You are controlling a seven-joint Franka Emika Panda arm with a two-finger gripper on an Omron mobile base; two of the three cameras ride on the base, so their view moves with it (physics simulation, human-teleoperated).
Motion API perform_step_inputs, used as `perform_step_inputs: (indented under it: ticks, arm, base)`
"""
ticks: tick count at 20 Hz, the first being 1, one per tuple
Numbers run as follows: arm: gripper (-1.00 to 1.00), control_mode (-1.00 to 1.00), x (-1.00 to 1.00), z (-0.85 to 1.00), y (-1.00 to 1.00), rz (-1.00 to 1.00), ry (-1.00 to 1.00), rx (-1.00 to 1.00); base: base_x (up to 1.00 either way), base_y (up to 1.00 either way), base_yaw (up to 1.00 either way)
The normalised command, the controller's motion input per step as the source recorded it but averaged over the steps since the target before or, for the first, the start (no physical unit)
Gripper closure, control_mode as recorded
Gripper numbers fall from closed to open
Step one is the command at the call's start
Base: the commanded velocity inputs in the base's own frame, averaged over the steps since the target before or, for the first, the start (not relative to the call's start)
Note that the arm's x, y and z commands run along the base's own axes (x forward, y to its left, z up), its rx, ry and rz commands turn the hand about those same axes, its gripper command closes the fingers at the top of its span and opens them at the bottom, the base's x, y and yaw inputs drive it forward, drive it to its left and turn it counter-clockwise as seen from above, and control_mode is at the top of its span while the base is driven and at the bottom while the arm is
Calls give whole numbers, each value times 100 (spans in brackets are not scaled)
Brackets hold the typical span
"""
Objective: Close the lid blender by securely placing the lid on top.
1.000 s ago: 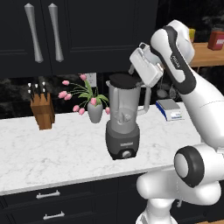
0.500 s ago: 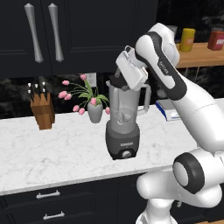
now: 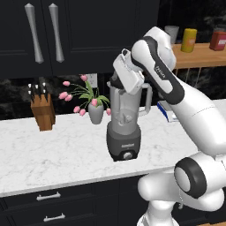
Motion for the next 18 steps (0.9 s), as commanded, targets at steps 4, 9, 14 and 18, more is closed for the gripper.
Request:
perform_step_inputs:
  ticks: [4, 9, 14, 18]
  arm:
    - [-100, -100, -3, -9, -1, -2, 0, 0]
    - [-100, -100, -7, -1, -32, -2, 0, 0]
    - [-100, -100, -13, -40, -23, -2, 0, -1]
    - [-100, -100, -25, -62, 0, 0, 0, -2]
  base:
    - [0, 0, 0]
    - [0, 0, 0]
    - [0, 0, 0]
    - [0, 0, 0]
